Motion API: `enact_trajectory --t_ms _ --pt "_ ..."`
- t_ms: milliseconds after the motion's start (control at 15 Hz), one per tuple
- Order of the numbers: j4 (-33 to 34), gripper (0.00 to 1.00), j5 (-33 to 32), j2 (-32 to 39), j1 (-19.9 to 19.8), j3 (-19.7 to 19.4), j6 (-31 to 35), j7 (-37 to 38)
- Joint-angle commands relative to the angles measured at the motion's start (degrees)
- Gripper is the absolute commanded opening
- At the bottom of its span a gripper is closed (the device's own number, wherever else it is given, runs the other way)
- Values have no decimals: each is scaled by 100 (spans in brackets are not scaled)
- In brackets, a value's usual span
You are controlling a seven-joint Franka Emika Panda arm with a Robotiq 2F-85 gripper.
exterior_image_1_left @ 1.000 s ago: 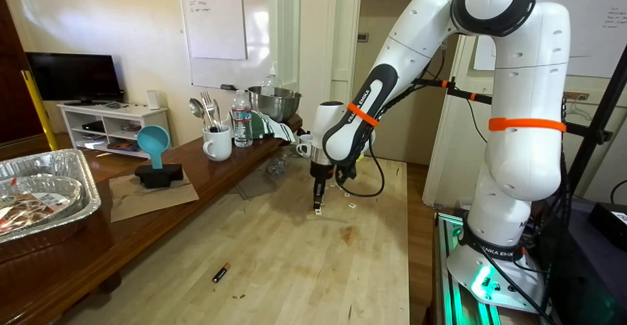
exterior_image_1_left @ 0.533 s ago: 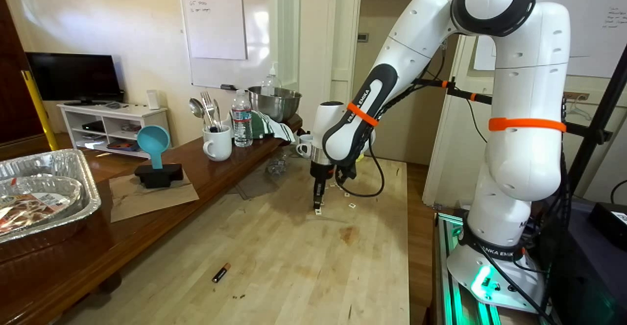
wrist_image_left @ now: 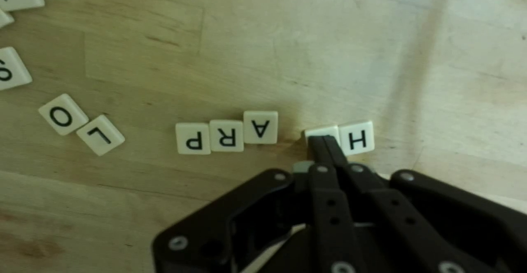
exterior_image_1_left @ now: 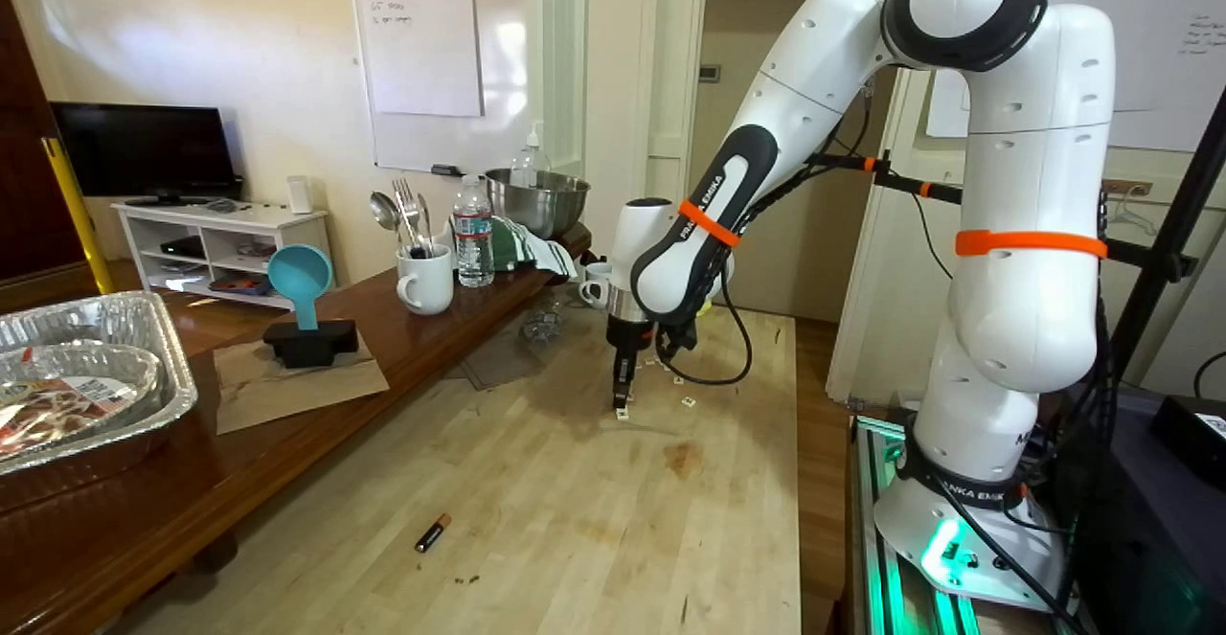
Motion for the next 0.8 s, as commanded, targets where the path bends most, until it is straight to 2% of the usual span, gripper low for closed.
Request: enact_trajectory --t_ms 0,733 --pt "-224 0 -114 45 11 -41 112 -20" --pt "-286 0 32 -102 -20 2 198 -159"
